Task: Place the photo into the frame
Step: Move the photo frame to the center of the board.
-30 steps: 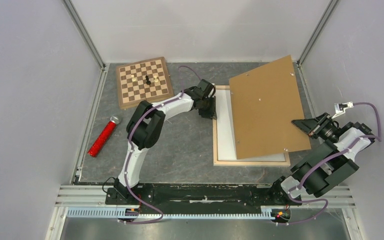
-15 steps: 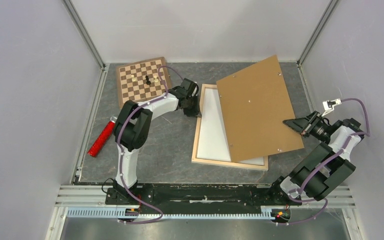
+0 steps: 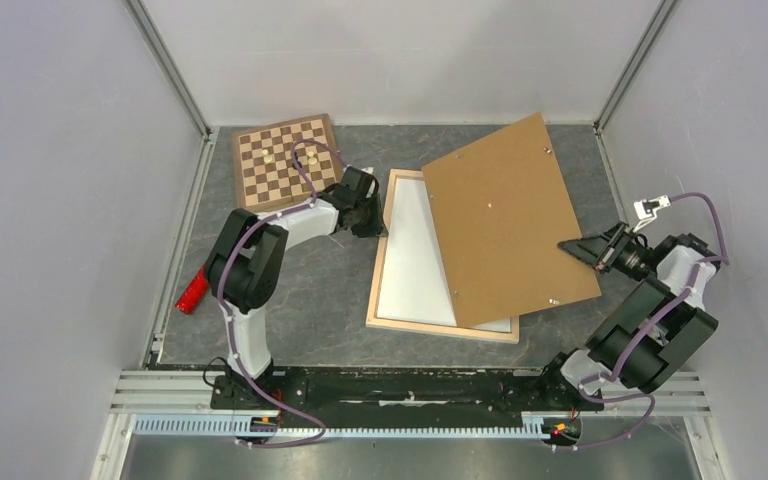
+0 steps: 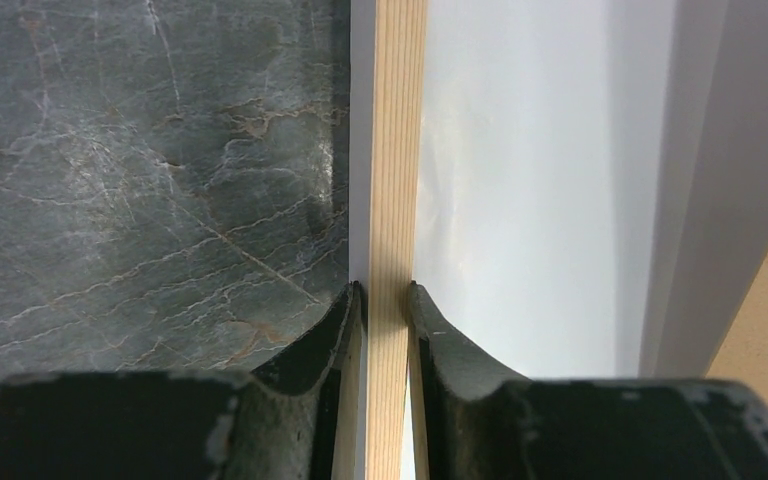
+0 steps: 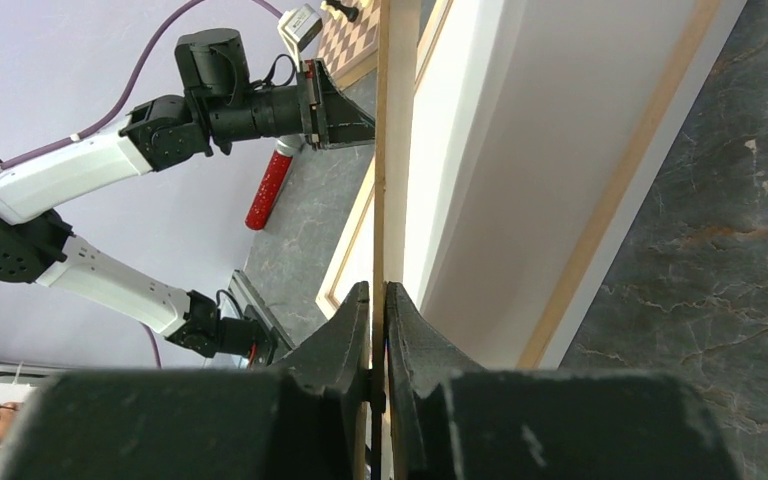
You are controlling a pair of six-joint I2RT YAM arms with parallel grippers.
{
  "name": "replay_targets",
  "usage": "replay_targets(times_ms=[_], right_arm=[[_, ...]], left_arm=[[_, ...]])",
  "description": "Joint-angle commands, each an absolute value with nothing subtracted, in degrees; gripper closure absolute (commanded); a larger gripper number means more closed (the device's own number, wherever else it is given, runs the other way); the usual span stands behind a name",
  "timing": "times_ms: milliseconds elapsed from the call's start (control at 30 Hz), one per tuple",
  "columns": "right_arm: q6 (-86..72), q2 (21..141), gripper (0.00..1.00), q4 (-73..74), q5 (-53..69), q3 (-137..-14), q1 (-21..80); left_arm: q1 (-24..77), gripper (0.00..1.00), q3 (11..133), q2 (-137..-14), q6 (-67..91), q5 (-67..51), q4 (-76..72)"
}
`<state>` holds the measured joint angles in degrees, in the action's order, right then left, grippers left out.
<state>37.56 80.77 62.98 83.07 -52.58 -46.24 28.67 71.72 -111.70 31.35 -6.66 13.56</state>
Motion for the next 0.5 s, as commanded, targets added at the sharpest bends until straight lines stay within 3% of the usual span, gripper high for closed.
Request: replay_targets(times_ms=[0,467], right_arm=[[43.80,82.31,1.00,67.69,88.70,-51.83,-45.04],[63.59,89.75,1.00,72.23,88.60,-45.69,-42.72]], left_arm=[[28.41,0.98,67.90,-110.98,34.79,-2.83,13.16],[30.23,0.98,66.01,-112.04,40.16,-3.34,11.69]])
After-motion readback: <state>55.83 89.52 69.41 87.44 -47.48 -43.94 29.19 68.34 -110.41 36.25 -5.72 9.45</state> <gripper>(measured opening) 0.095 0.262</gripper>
